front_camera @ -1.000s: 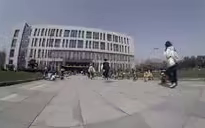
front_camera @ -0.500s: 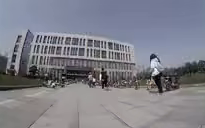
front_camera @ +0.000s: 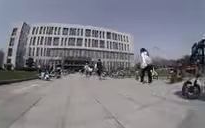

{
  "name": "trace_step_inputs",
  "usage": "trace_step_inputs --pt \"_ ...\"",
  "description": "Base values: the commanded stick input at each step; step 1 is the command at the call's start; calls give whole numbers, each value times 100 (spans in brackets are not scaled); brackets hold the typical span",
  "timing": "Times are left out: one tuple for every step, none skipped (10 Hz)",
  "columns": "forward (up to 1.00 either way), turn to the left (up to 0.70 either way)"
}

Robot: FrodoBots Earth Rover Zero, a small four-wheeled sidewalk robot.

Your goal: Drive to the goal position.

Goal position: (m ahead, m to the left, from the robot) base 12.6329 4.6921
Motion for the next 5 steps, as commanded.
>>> trace_step_inputs --pt "100 0" --pt "100 0" --pt "100 0" --pt "100 0" --pt "100 0"
